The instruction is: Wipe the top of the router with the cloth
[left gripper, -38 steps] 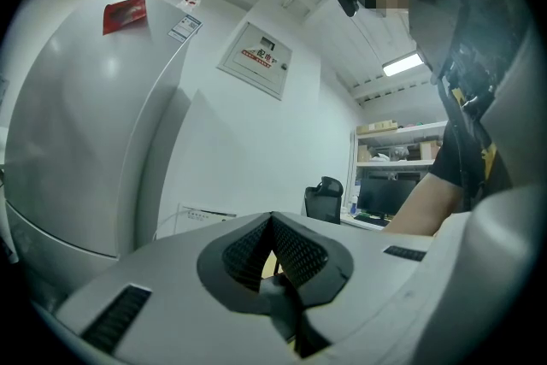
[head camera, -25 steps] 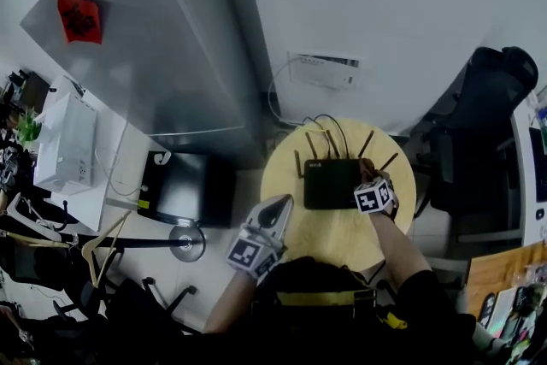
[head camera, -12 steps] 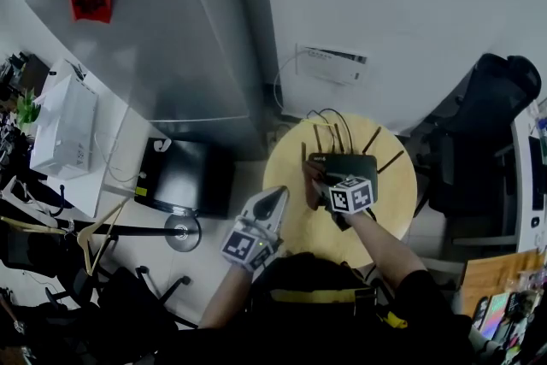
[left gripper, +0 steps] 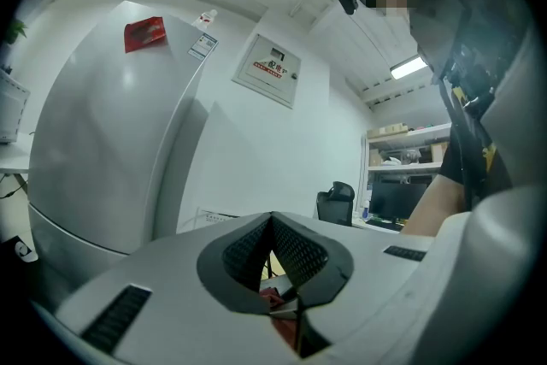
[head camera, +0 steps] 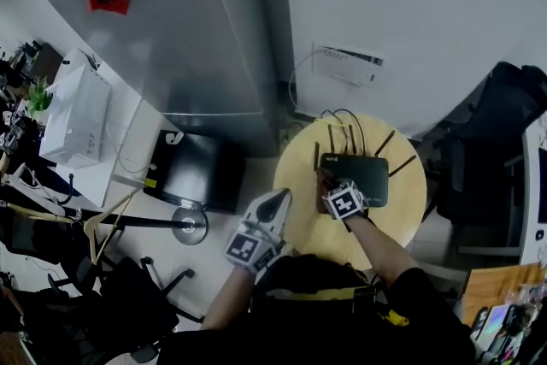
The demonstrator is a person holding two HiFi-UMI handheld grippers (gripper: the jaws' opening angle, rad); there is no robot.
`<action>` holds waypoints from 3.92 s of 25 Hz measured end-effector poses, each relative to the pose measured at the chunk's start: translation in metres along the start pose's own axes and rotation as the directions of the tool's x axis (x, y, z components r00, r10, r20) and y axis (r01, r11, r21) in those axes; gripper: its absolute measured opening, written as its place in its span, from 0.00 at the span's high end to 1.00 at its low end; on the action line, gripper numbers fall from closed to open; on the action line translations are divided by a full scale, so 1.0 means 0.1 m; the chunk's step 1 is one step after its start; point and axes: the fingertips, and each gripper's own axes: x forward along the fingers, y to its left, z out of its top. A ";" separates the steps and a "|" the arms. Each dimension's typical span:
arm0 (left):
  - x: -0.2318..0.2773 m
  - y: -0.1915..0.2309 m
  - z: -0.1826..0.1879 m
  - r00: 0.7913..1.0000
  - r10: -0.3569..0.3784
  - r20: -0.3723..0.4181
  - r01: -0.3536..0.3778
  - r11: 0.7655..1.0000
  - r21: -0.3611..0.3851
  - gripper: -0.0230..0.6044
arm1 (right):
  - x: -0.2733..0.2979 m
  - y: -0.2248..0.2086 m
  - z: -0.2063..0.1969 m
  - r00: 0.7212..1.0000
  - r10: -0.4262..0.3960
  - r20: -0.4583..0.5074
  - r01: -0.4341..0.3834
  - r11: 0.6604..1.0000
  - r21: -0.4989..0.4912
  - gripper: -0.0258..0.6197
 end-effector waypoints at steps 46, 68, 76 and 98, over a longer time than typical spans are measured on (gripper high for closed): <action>0.76 -0.63 -0.17 0.973 -0.221 -0.067 0.223 0.975 0.017 0.97 | -0.84 -1.49 -1.14 0.939 -0.325 -0.111 0.334 0.939 0.078 0.86; 0.72 -0.71 -0.15 0.973 -0.219 -0.071 0.222 0.974 0.036 0.97 | -1.18 -1.85 -1.50 0.876 -0.443 -0.191 0.457 0.889 0.032 0.86; 0.72 -0.67 -0.19 0.973 -0.214 -0.087 0.217 0.976 0.023 0.97 | -1.19 -1.73 -1.38 0.919 -0.393 0.008 0.392 0.918 0.059 0.87; -0.31 0.28 0.02 0.989 0.150 -0.018 -0.150 0.989 -0.007 0.97 | -0.12 -0.70 0.71 0.930 -0.362 0.068 0.274 0.555 -0.785 0.86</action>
